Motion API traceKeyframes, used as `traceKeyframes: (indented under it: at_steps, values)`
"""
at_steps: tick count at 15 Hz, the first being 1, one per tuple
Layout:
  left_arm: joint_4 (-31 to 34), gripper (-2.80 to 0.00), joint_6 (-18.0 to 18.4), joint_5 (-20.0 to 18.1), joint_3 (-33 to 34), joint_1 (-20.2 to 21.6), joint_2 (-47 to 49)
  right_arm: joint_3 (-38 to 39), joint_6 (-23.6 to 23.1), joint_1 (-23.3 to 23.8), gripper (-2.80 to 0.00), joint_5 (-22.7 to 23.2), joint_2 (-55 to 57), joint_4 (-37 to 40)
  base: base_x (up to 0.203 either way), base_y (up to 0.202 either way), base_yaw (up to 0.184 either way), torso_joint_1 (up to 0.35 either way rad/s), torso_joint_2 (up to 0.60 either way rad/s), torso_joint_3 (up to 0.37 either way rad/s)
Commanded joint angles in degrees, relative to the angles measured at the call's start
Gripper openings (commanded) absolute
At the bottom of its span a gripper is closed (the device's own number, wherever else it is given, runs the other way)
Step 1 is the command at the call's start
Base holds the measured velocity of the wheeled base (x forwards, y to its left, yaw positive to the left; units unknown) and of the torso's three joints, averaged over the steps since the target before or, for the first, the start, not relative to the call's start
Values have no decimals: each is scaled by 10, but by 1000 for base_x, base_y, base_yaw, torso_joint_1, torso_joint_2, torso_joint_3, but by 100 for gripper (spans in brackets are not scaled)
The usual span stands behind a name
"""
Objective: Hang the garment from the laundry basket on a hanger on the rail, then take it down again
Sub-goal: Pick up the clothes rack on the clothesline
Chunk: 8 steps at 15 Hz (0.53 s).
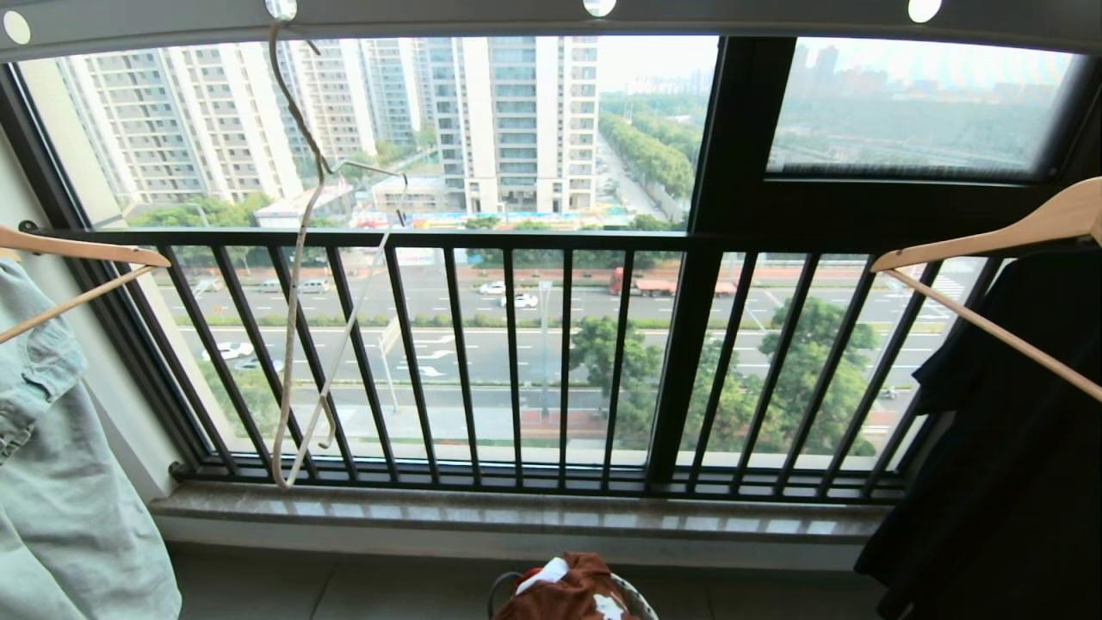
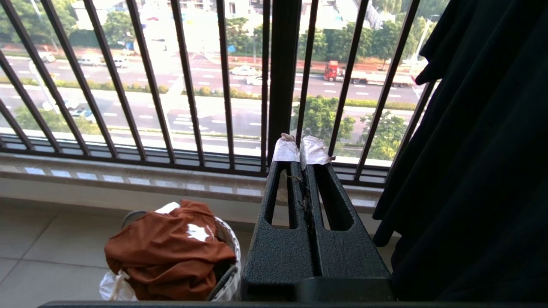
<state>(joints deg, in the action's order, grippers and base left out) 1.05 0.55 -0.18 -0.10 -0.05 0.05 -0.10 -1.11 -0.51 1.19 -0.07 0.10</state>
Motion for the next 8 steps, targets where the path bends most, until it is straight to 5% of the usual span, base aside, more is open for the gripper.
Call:
traceKeyframes:
  at_steps: [1,5,8]
  values:
    - [0,-280,0,0,0,-1,0,0,0,0,-280,0,1,0,0,0,0,0,0,0]
    - [-2,-280,1,0,-17,0,0,0,0,0,-280,0,1,0,0,0,0,0,0,0]
    - [10,-280,-1,-14,-107,-1,16,0,0,0,-280,0,1,0,0,0,0,0,0,0]
